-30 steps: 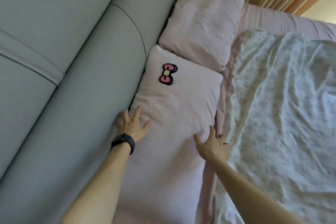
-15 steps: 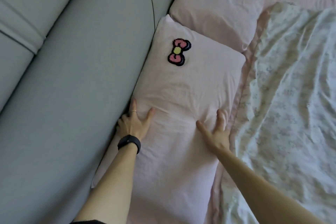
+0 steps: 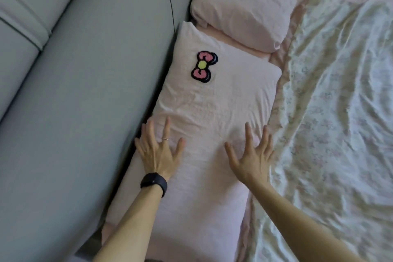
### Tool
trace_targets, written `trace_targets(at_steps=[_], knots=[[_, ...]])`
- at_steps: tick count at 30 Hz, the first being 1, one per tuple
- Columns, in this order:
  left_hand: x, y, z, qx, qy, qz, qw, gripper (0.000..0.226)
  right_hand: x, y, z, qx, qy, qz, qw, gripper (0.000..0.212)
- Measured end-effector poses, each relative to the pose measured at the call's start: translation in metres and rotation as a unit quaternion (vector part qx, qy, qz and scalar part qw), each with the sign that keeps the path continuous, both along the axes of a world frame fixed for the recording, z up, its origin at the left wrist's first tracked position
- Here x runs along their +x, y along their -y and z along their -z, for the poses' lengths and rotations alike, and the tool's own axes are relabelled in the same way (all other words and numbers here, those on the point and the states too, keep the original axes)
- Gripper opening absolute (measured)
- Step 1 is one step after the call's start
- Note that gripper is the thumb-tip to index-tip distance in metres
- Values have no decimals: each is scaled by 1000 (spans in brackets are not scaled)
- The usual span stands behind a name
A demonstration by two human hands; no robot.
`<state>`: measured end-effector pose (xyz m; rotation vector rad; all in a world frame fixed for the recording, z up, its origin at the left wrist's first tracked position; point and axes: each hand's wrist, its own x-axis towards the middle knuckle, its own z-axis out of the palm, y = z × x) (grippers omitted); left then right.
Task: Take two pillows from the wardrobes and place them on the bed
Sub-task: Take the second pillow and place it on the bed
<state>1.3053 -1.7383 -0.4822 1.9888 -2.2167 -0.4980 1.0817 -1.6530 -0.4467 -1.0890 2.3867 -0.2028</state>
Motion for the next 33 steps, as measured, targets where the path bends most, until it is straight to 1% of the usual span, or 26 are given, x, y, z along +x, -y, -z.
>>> trace_targets(at_steps=[1, 2, 3, 4, 5, 6, 7, 9, 11, 12, 13, 14, 16, 17, 18, 19, 21, 23, 26, 29, 31, 33], knots=[[-9, -9, 0, -1, -20, 32, 999, 72, 8, -1, -2, -49, -23, -50, 997, 84], [-15, -19, 3, 11, -30, 58, 998, 71, 15, -6, 0, -73, -38, -101, 991, 83], [-18, -28, 8, 31, -28, 73, 996, 72, 22, -13, 3, -60, -37, -148, 986, 83], [-18, -36, 16, 54, -12, 78, 995, 75, 24, -22, 10, -13, -22, -181, 983, 83], [-15, -40, 25, 75, 13, 77, 994, 77, 23, -30, 20, 58, -2, -198, 978, 84], [-13, -42, 34, 92, 37, 78, 992, 79, 20, -35, 31, 125, 15, -203, 971, 85], [-12, -40, 42, 108, 57, 80, 989, 80, 16, -35, 40, 169, 25, -206, 964, 86], [-15, -32, 53, 142, 72, 80, 984, 81, 10, -28, 52, 207, 23, -218, 954, 88], [-20, -27, 57, 148, 74, 66, 984, 81, 12, -18, 52, 216, 12, -231, 949, 89], [-20, -25, 57, 143, 75, 62, 985, 81, 15, -16, 49, 202, -6, -233, 951, 89], [-20, -25, 57, 140, 75, 59, 986, 81, 19, -12, 44, 164, -29, -230, 959, 88], [-19, -26, 57, 144, 77, 56, 985, 81, 21, -7, 40, 93, -53, -228, 968, 83], [-19, -26, 57, 159, 86, 48, 982, 82, 19, 20, 37, -64, -97, -225, 968, 70], [-20, -26, 59, 162, 86, 44, 982, 81, 13, 42, 38, -84, -90, -224, 967, 70], [-20, -26, 60, 154, 85, 43, 983, 81, 5, 64, 41, -59, -68, -225, 970, 72], [-21, -27, 63, 137, 85, 43, 986, 81, -3, 83, 45, -4, -47, -225, 973, 73], [-21, -30, 69, 103, 89, 51, 989, 81, -18, 102, 61, 90, -22, -237, 967, 75], [-21, -30, 70, 107, 89, 61, 988, 81, -29, 109, 68, 143, -1, -248, 958, 77], [-20, -26, 54, 168, 103, 72, 978, 79, -31, 117, 53, 206, 6, -267, 942, 80], [-16, -21, 18, 260, 85, 71, 959, 76, -27, 110, 10, 255, -2, -291, 922, 77], [-9, -22, -9, 321, 74, 62, 942, 74, -23, 96, -24, 275, 20, -326, 904, 63], [-2, -24, -41, 374, 64, 48, 924, 69, -17, 79, -57, 282, 73, -351, 890, 49]])
